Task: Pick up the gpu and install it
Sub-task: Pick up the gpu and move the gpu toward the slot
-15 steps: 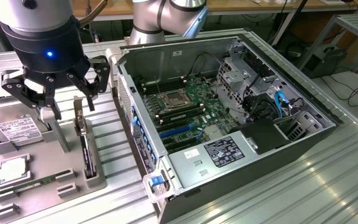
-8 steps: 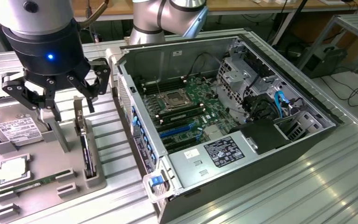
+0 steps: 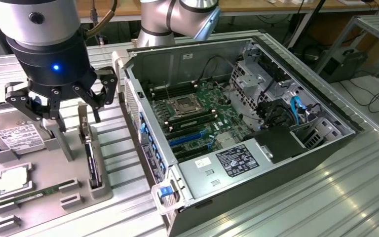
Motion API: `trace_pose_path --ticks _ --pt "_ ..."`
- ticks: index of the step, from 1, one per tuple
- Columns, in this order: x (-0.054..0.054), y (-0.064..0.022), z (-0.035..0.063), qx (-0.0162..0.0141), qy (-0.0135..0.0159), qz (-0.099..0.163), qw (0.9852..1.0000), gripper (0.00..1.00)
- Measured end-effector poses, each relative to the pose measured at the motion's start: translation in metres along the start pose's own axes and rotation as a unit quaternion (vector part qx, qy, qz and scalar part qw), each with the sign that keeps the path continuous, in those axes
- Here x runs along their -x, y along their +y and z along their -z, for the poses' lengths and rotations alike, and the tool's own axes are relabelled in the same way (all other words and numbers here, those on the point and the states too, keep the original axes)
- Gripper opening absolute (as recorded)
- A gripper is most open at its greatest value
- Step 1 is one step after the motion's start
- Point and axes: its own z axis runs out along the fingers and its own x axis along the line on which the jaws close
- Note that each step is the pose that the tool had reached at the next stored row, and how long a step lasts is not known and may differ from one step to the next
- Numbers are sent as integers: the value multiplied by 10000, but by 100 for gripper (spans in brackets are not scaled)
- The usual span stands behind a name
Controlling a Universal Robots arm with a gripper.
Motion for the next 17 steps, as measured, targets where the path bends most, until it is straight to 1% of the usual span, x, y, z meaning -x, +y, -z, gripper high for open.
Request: trace_pose_path --ticks 1,4,7,11,12,15,17 --pt "0 -4 -7 5 0 0 10000 60" --pt "-1 -23 -25 33 -1 0 10000 60" --pt "-2 -58 -55 40 -1 0 10000 60" --pt "-4 -72 -147 40 27 -19 10000 60" --pt "-4 -73 -169 41 40 -43 10000 60" --pt "-5 -75 -222 41 59 -93 9999 60" --pt "-5 -77 -259 41 67 -123 9999 60"
